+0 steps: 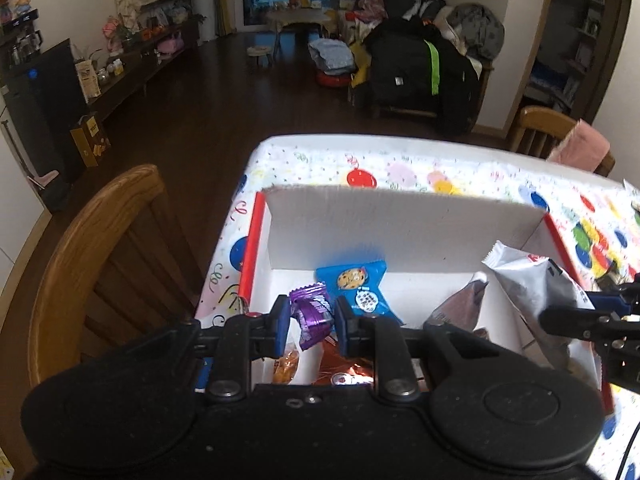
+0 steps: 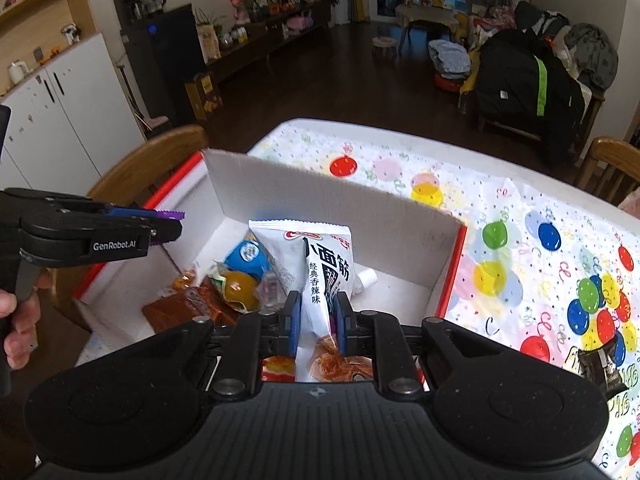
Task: Organize snacks
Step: 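Carry the purple candy and white noodle packet over the open box, then open the left tool to drop the purple candy while the right tool drops the noodle packet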
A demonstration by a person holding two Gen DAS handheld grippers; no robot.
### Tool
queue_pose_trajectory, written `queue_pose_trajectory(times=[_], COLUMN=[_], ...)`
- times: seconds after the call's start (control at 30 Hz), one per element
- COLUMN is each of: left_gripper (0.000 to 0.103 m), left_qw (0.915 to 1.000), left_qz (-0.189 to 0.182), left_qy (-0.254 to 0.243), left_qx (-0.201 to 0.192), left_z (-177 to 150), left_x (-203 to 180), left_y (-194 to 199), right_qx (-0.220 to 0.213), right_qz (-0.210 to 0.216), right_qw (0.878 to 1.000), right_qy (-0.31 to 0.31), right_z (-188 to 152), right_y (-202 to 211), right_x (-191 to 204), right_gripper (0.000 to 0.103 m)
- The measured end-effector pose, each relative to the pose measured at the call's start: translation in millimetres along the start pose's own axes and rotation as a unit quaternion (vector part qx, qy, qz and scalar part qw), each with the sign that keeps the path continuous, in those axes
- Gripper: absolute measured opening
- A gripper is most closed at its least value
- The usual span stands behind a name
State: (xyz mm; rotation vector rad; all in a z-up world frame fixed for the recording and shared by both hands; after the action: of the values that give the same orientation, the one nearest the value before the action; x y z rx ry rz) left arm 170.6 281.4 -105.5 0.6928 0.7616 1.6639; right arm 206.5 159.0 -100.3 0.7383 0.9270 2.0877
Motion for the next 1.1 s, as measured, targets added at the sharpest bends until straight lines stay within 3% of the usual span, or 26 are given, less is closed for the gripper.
queue_pose_trajectory(times=[0.67, 0.9, 1.1], left_gripper=[0.022, 0.029, 0.043], left_qw=[0.9971, 0.997, 0.9977], left_qz=[-0.018, -0.016, -0.019], left_qy=[-0.043, -0.036, -0.032], left_qx=[0.06, 0.066, 0.057], left_z=[-33.1, -33.1, -33.6], left_x=[-20.6, -23.2, -27.5], left_y=[-31.1, -29.1, -20.1], right_qx=[0.037, 0.039, 0.025], right_qz=[-0.012, -0.004, -0.004], right_qw=[0.999, 0.999, 0.999], right_qy=[-0.015, -0.028, -0.026], right_z=[-37.1, -39.0, -39.2], right_y=[-15.6, -9.1, 3.4], right_x=[-2.2, -4.2, -3.5], right_gripper=[0.017, 0.017, 0.022])
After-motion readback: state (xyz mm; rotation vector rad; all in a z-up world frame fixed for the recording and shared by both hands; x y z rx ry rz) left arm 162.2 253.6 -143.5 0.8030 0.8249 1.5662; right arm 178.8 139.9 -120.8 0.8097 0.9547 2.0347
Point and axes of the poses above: each gripper's, at about its wrist camera, not at the fingertips, and y roughly against the way its jaws point, x to its left, z to its top, the point moved 5 cm from there along -y, roughly the way its jaws point, and after that the axes turned 7 degrees about -y, right-handed, at the moved point
